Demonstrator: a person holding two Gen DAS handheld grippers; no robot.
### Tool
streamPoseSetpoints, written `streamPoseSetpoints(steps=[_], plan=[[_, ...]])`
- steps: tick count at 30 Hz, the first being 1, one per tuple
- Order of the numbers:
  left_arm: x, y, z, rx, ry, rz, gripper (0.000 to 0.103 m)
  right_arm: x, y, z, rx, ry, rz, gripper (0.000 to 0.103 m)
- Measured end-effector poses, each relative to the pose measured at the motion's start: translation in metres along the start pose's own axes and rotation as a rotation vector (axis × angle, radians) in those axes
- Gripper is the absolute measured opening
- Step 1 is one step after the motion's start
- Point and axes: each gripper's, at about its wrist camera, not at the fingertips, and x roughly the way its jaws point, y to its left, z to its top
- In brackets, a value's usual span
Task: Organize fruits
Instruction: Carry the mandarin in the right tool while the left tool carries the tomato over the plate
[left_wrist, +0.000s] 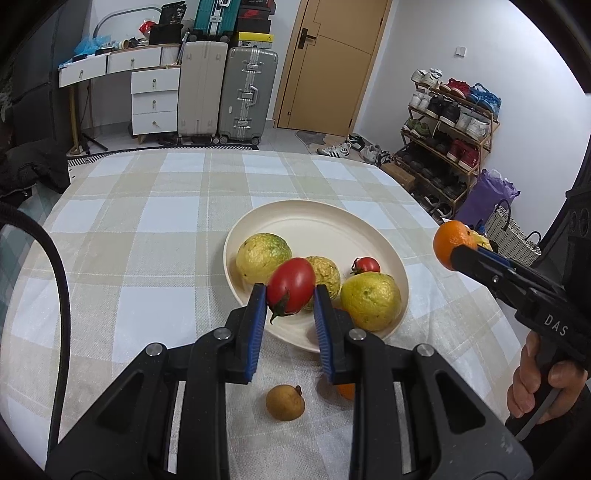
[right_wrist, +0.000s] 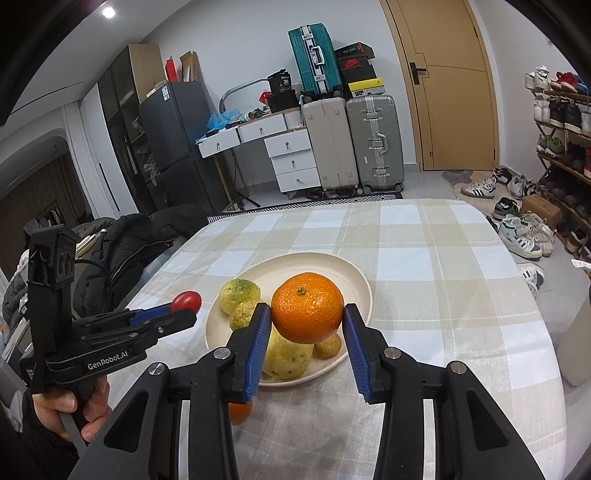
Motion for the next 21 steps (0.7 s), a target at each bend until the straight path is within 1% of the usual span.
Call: streamPoseSetpoints(steps=[6, 10, 21], plan=[[0.016, 0.0, 0.0, 0.009, 0.015, 0.011, 0.023, 0.011, 0.002, 0.0, 0.004, 0.011, 0.002, 0.041], [0.026, 0.0, -0.002, 0.015, 0.025, 0.018, 0.023, 0.018, 0.006, -0.001, -0.017, 0.019, -0.019, 0.041], [0.043, 0.0, -0.005, 0.026, 0.051, 0.022, 0.023, 0.048, 0.013, 0.0, -0.041, 0.078, -0.021, 0.041]])
